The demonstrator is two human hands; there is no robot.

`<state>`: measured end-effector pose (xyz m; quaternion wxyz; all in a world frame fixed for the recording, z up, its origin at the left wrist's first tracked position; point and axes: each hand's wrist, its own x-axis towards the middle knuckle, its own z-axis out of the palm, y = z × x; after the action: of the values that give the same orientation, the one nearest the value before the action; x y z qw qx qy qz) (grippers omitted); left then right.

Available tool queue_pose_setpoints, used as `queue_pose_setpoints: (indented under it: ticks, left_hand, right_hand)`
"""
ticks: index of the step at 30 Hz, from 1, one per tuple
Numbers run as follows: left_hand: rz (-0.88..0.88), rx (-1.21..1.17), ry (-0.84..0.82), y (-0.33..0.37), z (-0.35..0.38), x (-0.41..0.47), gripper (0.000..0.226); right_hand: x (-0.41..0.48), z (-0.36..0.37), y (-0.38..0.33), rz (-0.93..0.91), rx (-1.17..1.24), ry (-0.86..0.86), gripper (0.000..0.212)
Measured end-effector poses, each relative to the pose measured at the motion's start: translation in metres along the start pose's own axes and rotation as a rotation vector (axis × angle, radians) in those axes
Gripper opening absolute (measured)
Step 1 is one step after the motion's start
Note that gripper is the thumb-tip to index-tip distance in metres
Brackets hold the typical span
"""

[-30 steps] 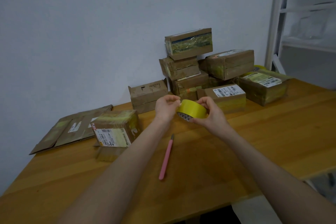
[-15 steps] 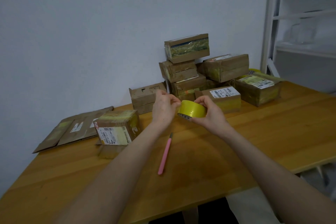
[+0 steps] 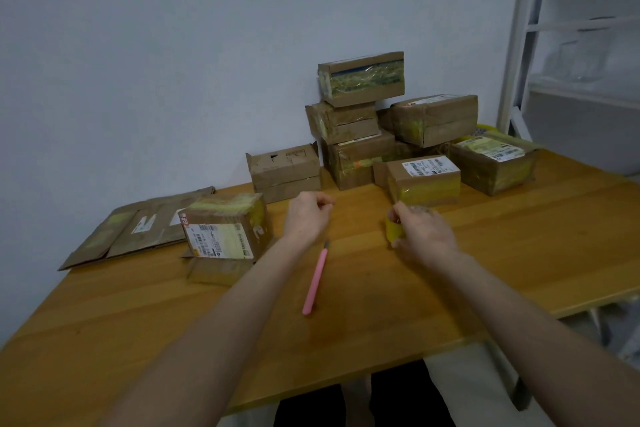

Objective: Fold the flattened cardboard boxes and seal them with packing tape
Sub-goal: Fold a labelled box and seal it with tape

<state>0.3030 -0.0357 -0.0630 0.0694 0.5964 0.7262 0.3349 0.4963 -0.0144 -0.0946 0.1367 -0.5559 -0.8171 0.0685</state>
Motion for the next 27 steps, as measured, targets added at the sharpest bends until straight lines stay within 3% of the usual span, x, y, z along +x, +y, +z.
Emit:
queue_pose_setpoints:
  ticks: [3,6,11,15,18,20,23,27]
  left_hand:
    - [-0.011,0.017,0.036,-0.019,-0.02,-0.002,0.021]
    - [-0.022,0.068,0.131,-0.041,-0.05,0.002,0.023]
    - [-0.102,0.229,0.349,-0.105,-0.106,0.021,0.032]
    - [-0.233,0.248,0.199,-0.145,-0.128,0.037,0.046]
    - [-0.306,0.192,0.019,-0.162,-0.126,0.049,0.05]
    - [-0.349,0.191,-0.009,-0.172,-0.124,0.051,0.048]
    - [-0.435,0.117,-0.007,-0.179,-0.123,0.048,0.05]
    - [-0.547,-0.291,-0.057,-0.184,-0.126,0.037,0.052]
  right_hand:
    - [0.01,0.008,-0.017,-0.02,-0.034,0.075,0.036]
    - [0.027,0.008,-0.066,-0.07,0.189,0.142,0.03]
    - [0.046,0.015,-0.178,-0.208,0.552,0.074,0.047]
    - [0.07,0.033,-0.245,-0.235,0.49,-0.018,0.064]
    - [0.081,0.055,-0.266,-0.152,0.364,-0.073,0.067]
    - [0.082,0.067,-0.269,-0.084,0.384,-0.041,0.066]
    - [0.08,0.078,-0.27,0.027,0.564,-0.027,0.068]
    - [0.087,0.085,-0.266,0.221,0.942,-0.076,0.069]
